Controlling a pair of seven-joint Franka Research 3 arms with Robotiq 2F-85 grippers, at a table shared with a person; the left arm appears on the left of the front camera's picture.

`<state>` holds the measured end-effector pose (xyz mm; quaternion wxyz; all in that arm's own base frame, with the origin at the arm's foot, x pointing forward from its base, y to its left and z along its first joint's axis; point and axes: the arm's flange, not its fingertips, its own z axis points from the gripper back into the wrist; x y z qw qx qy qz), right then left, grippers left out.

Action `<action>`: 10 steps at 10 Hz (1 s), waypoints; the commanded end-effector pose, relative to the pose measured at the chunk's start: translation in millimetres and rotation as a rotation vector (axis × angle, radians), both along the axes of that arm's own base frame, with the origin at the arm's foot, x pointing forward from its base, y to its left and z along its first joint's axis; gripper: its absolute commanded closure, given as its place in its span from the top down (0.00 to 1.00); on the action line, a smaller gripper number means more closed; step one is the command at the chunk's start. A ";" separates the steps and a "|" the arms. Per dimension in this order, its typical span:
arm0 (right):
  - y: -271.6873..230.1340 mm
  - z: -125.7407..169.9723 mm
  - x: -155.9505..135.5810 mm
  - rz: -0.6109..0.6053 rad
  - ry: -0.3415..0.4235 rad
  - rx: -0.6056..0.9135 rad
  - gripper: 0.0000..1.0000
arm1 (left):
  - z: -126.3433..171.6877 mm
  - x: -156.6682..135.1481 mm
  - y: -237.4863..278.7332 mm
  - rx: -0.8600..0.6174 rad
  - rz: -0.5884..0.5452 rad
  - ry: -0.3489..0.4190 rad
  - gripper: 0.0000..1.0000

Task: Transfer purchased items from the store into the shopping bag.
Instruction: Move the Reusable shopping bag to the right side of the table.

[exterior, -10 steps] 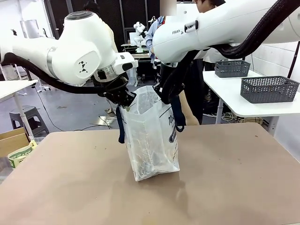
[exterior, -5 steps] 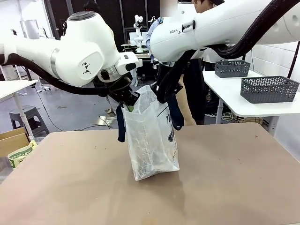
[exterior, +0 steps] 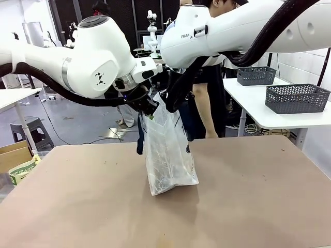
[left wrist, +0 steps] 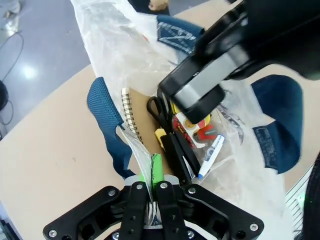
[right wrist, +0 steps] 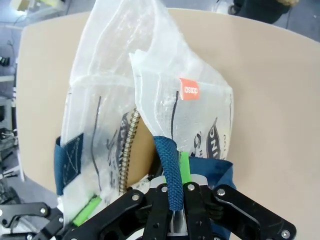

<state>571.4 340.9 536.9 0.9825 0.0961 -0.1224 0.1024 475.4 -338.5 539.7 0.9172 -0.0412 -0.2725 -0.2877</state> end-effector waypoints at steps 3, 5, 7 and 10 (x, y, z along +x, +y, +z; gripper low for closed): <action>14.7 1.1 10.4 -0.023 -0.012 0.062 0.00 | 4.3 0.5 -0.4 -0.040 -0.037 -0.054 0.00; 16.6 1.0 11.7 -0.026 -0.022 0.078 0.00 | 2.4 3.8 -3.4 -0.055 -0.054 -0.040 0.00; 16.5 0.3 12.1 -0.020 -0.022 0.087 0.00 | 0.7 10.4 -7.4 -0.064 -0.049 -0.044 0.00; 12.0 -1.3 11.1 -0.020 -0.015 0.093 0.00 | -4.6 4.7 -5.8 -0.029 -0.026 -0.024 0.00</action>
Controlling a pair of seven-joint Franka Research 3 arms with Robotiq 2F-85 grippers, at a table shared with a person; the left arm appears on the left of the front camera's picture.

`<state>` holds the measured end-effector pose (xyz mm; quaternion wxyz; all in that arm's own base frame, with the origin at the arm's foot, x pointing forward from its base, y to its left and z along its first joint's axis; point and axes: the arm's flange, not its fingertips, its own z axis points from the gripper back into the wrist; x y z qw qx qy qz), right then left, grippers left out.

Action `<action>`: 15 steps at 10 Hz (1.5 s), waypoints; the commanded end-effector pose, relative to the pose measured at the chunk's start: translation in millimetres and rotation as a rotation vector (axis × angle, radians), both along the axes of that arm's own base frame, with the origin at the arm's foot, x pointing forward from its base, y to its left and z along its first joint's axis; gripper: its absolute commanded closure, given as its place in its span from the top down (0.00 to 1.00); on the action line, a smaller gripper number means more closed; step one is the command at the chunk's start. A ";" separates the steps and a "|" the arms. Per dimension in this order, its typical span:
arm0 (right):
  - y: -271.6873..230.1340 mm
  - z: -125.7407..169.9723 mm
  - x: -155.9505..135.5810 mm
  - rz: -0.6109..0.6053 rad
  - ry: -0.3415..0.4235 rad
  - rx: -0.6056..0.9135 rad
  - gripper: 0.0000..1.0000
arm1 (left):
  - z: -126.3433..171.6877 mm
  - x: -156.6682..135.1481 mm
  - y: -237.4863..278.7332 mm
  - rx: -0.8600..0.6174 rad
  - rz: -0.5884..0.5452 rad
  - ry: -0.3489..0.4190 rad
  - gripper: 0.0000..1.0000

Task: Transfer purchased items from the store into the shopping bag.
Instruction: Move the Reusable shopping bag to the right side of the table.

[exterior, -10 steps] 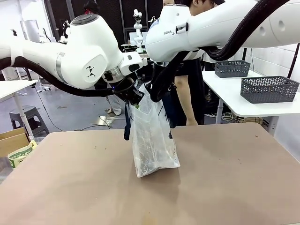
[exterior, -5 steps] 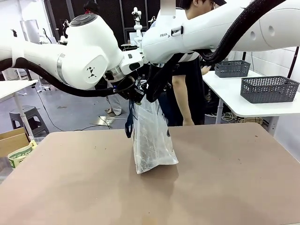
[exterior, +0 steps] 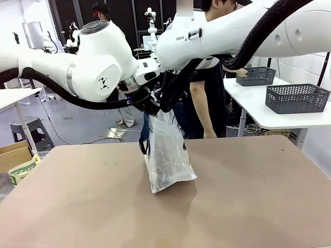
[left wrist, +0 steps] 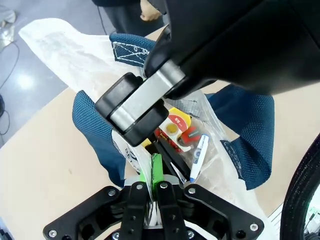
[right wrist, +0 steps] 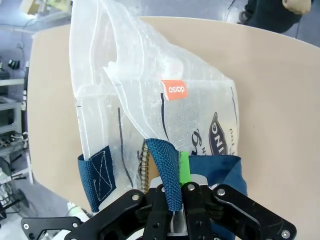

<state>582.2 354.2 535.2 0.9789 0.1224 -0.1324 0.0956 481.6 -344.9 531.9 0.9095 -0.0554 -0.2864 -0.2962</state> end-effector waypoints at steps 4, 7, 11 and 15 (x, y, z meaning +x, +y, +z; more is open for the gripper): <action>-3.4 -2.7 3.0 -0.006 0.011 0.040 0.00 | -0.7 -5.9 1.0 -0.027 -0.100 -0.012 0.37; -3.4 -3.2 4.4 -0.010 0.013 0.040 0.00 | 2.0 -11.5 8.8 -0.156 -0.214 -0.004 0.97; -1.8 -4.8 5.1 -0.008 0.020 0.031 0.00 | 3.2 -17.5 21.5 -0.262 -0.246 -0.012 1.00; -0.5 -6.3 5.6 -0.006 0.020 0.034 0.00 | 4.5 -19.1 21.4 -0.302 -0.276 -0.040 1.00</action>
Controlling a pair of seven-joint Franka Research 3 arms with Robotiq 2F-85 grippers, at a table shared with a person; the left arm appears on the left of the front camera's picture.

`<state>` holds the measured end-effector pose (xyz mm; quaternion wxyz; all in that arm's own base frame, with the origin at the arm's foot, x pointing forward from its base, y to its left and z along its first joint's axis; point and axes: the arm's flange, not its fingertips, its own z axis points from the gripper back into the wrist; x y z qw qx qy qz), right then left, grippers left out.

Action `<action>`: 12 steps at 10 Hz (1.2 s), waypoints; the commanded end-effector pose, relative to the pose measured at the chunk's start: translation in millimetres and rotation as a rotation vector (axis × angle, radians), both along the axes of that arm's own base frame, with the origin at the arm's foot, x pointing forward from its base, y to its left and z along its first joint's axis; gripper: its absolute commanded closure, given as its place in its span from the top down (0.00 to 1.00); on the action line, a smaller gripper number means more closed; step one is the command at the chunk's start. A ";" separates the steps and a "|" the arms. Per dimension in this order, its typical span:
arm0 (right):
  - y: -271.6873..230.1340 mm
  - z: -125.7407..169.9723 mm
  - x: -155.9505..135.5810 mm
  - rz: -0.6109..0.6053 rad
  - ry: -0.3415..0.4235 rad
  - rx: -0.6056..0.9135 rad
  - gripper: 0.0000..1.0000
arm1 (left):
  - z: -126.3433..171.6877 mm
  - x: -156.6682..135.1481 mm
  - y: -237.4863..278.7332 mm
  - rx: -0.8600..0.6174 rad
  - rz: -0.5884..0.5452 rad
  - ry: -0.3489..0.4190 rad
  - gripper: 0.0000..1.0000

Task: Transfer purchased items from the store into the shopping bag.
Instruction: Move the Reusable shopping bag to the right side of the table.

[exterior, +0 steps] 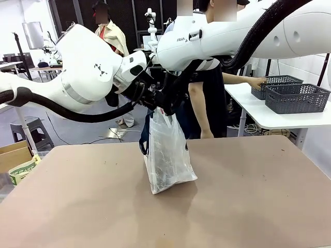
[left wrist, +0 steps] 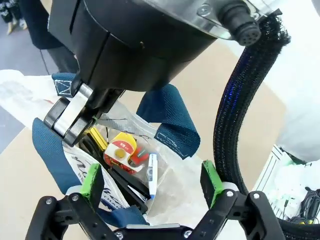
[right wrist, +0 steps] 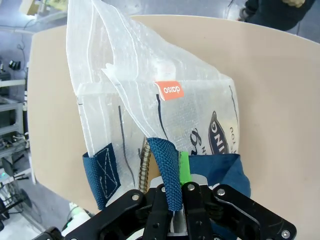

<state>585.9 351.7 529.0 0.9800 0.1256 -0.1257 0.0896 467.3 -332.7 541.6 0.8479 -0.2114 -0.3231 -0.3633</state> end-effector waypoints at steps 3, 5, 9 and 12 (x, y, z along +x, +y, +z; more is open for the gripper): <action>3.6 -1.6 2.8 0.011 0.012 0.026 0.00 | -4.2 -4.6 8.1 -0.042 -0.019 -0.054 1.00; 3.6 -1.5 3.3 0.013 0.013 0.027 0.00 | -3.9 -4.3 6.9 -0.043 -0.021 -0.064 1.00; 4.0 -2.0 3.2 0.017 0.013 0.031 0.00 | -3.6 -0.2 -1.2 -0.037 -0.030 -0.068 1.00; 3.6 -2.6 3.3 0.018 0.015 0.033 0.00 | -0.5 -4.8 2.4 -0.062 -0.010 -0.108 1.00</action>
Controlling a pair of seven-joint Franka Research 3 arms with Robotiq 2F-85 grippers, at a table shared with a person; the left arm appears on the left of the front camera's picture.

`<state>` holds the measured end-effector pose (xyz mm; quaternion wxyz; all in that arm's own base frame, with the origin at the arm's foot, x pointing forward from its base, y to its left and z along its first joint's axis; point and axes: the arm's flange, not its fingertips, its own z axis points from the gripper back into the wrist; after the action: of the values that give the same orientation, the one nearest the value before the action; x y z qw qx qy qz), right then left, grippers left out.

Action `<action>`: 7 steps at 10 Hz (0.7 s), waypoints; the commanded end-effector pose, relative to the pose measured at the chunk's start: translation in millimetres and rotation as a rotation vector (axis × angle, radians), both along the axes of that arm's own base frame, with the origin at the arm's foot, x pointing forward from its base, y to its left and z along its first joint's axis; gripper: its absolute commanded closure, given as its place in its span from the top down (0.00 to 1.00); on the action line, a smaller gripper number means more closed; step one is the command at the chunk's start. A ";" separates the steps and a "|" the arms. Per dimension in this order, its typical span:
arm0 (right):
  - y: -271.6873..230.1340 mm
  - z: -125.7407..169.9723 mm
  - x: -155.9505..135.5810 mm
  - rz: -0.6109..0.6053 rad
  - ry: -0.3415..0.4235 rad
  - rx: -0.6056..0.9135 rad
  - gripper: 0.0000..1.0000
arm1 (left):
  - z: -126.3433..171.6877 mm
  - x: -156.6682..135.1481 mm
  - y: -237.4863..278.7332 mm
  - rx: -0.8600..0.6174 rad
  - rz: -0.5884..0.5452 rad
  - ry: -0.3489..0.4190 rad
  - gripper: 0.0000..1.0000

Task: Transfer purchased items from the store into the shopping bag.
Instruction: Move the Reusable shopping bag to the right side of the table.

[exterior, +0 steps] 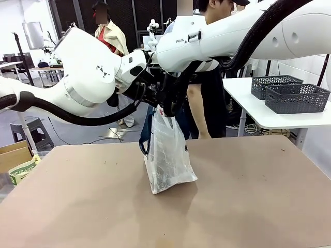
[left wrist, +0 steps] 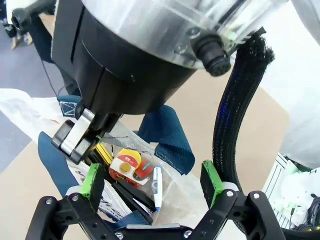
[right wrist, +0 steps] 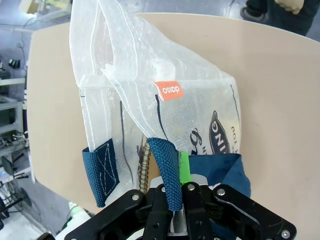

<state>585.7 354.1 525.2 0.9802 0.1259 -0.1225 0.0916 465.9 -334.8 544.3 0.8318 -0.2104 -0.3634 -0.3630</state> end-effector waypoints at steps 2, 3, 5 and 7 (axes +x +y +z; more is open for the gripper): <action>1.4 0.3 3.9 0.017 0.013 0.034 0.00 | -2.6 -1.2 3.1 -0.028 -0.021 -0.026 1.00; 1.5 0.4 3.7 0.016 0.013 0.033 0.00 | -5.5 2.2 0.7 -0.020 -0.031 -0.005 1.00; 1.6 0.6 4.3 0.014 0.015 0.033 0.00 | -10.7 7.2 -3.8 0.006 -0.024 0.029 1.00; 1.9 -0.2 5.4 0.015 0.019 0.035 0.00 | -11.1 5.2 -8.0 0.054 0.012 0.018 1.00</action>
<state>585.7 354.7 524.2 0.9801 0.1310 -0.1191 0.0903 470.8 -338.2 529.4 0.8355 -0.2046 -0.3520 -0.3691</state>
